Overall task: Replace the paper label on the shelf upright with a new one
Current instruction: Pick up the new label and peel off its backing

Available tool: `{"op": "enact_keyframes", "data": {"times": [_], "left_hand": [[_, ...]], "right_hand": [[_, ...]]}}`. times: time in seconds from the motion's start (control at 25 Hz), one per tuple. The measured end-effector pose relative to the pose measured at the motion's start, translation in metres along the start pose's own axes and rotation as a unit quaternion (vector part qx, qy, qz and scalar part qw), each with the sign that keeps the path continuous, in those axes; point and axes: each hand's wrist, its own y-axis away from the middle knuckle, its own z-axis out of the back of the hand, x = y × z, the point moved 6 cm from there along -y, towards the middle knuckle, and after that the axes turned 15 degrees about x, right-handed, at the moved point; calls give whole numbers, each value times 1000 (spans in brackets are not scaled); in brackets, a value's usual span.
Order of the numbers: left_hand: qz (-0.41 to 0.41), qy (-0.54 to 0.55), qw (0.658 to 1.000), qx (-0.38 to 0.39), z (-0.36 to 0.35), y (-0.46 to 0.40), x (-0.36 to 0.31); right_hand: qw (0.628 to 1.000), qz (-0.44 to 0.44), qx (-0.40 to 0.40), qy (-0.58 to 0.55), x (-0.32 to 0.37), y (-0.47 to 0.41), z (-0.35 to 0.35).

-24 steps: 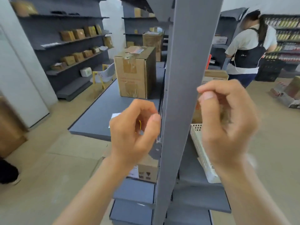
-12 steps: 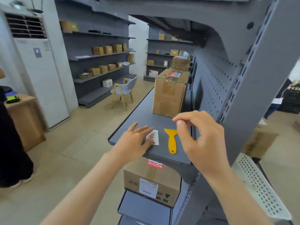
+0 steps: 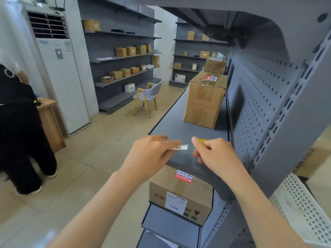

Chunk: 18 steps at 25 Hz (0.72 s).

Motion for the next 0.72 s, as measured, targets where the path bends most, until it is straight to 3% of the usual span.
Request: {"op": "enact_keyframes", "data": {"times": [0.12, 0.2, 0.28, 0.32, 0.4, 0.44, 0.64, 0.72], "left_hand": [[-72, 42, 990, -117, 24, 19, -13], [-84, 26, 987, -137, 27, 25, -16], [-54, 126, 981, -135, 29, 25, -12], [-15, 238, 961, -137, 33, 24, -8], [27, 462, 881, -97, 37, 20, -12], [40, 524, 847, -79, 39, 18, -16], [84, 610, 782, -101, 44, 14, -21], [84, 634, 762, -105, 47, 14, -21]], "right_hand": [[985, 13, 68, -156, 11, 2, -3], [964, 56, 69, -250, 18, 5, 3], [958, 90, 32, -269, 24, 10, 14], [964, 106, 13, -244, 28, 13, 18], [969, 133, 3, -208, 36, 19, 21], [966, 145, 6, -212, 38, 21, 22], [917, 183, 78, -345, 48, 33, 25], [916, 192, 96, -339, 49, 36, 27]]}}
